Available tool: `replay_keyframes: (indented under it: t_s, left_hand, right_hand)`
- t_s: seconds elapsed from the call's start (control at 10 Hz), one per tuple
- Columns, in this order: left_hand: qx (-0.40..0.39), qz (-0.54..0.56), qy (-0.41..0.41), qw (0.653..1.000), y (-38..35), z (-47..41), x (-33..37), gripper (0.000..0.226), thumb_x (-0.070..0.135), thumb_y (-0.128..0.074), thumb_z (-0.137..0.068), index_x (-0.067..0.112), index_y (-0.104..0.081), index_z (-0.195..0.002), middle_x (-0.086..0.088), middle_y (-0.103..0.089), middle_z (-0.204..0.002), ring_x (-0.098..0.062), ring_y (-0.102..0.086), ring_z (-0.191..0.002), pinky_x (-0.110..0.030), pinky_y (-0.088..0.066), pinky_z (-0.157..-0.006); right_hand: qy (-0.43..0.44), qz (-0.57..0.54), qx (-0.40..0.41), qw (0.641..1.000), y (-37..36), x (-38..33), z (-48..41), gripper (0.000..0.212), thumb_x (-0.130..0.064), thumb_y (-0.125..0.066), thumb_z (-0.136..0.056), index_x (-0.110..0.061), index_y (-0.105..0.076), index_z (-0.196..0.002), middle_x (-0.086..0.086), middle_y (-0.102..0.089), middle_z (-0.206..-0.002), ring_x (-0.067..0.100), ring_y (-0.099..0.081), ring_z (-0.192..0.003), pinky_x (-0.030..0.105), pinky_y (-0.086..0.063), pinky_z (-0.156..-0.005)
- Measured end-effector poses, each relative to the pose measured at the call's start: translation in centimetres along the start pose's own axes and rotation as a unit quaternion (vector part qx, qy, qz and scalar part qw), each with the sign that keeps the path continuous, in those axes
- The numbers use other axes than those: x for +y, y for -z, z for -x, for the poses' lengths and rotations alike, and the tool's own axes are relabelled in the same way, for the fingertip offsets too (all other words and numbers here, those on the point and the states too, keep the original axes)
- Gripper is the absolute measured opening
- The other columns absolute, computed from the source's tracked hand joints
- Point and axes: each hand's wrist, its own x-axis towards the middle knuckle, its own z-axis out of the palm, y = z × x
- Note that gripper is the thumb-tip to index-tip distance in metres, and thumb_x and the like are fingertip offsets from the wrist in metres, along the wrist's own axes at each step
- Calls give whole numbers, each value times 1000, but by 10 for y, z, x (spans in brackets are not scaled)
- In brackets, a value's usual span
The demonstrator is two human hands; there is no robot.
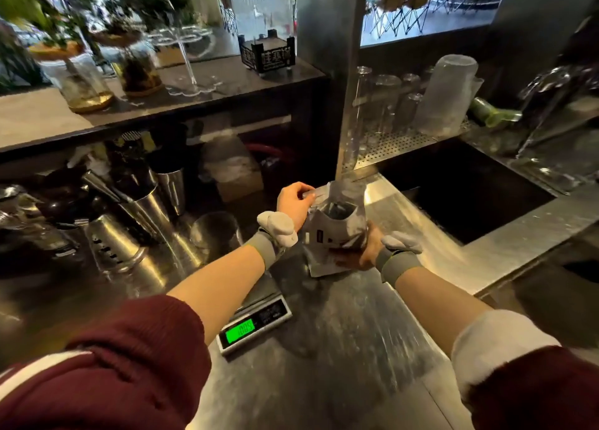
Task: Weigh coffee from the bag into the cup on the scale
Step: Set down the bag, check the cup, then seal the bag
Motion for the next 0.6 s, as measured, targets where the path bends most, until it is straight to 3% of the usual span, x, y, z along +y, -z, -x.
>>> replay_keyframes:
  t_s: [0.2, 0.3, 0.4, 0.5, 0.6]
  left_hand:
    - [-17, 11, 24, 999, -6, -4, -3, 26, 13, -51, -91, -1, -58, -112, -9, -57, -96, -20, -52, -86, -30, -41, -75]
    - [-31, 22, 36, 999, -6, -3, -4, 28, 18, -49, -93, -1, -57, -113, -9, -56, -95, -20, -52, -86, -30, -40, -76]
    - [-65, 31, 51, 996, -4, 0, -2, 28, 23, -46, -95, 1, -57, -108, -8, -54, -88, -19, -49, -83, -30, -38, -75]
    - [-83, 25, 62, 994, -1, 1, 1, 32, 26, -44, -95, 2, -55, -113, -6, -53, -92, -17, -48, -86, -27, -37, -73]
    - [-75, 34, 70, 994, 9, 2, 2, 37, 24, -43, -96, 1, -50, -123, -8, -55, -110, -20, -52, -102, -30, -38, -83]
  right_hand:
    - [-70, -28, 2, 997, 13, 2, -20, 60, -49, -36, -94, -2, -54, -127, 22, -56, -127, 42, -50, -122, 54, -44, -92]
    - [-87, -36, -9, 995, 11, 1, -18, 72, -60, -33, -91, -1, -54, -126, 23, -56, -128, 41, -49, -125, 54, -41, -96]
    - [-98, -70, -20, 993, 9, 3, -8, 80, -63, -27, -92, 0, -42, -139, 23, -47, -141, 40, -44, -131, 52, -30, -111]
    - [-88, -77, 0, 993, 11, 3, -5, 75, -60, -26, -94, -3, -39, -141, 24, -46, -142, 41, -46, -130, 52, -29, -113]
    - [-66, -76, 28, 995, 11, 2, 4, 67, -57, -23, -96, -9, -41, -140, 23, -47, -141, 39, -50, -127, 51, -31, -113]
